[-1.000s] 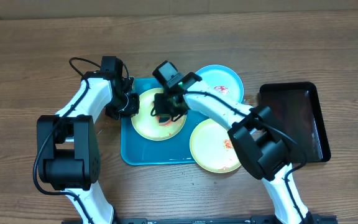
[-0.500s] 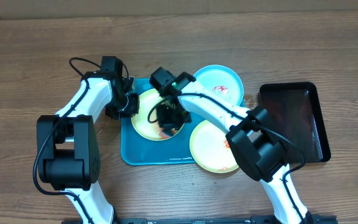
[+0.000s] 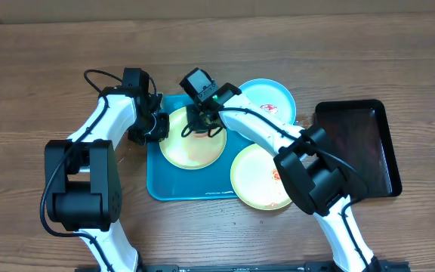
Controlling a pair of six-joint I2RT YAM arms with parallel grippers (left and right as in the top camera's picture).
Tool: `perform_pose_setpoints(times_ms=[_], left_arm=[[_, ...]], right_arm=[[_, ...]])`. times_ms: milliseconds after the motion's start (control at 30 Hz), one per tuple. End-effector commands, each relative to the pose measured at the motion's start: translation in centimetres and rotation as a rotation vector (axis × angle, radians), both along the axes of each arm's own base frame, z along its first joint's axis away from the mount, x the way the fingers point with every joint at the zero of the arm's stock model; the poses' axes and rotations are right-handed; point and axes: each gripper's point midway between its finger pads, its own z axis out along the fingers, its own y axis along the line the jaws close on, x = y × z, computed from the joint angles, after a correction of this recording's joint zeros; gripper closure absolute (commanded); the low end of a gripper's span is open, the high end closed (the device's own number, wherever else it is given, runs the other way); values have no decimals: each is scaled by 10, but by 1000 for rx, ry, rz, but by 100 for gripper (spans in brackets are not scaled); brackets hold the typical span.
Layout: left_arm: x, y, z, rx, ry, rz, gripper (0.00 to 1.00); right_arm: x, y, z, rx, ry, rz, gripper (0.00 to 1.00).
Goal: Clean dirty plates on tray and stack at the side
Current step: 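Scrub the left yellow plate with the sponge in the right gripper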
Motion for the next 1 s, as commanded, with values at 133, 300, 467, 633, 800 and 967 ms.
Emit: perform_pose_setpoints(times_ms=[133, 300, 467, 633, 800, 967], left_arm=[[0, 5, -7, 39, 7, -24, 96], [0, 5, -7, 39, 7, -24, 96], [0, 5, -7, 39, 8, -24, 96], [0, 5, -7, 39, 9, -24, 96], [0, 5, -7, 39, 9, -24, 96], [0, 5, -7, 39, 9, -24, 96]], right_arm=[[-60, 49, 2, 269, 295, 188, 96], [-101, 27, -4, 186, 462, 217, 96], [-83, -29, -18, -86, 397, 123, 96], [-47, -77, -17, -340, 232, 6, 96], [-17, -63, -17, -292, 108, -44, 96], [8, -23, -20, -113, 22, -59, 96]])
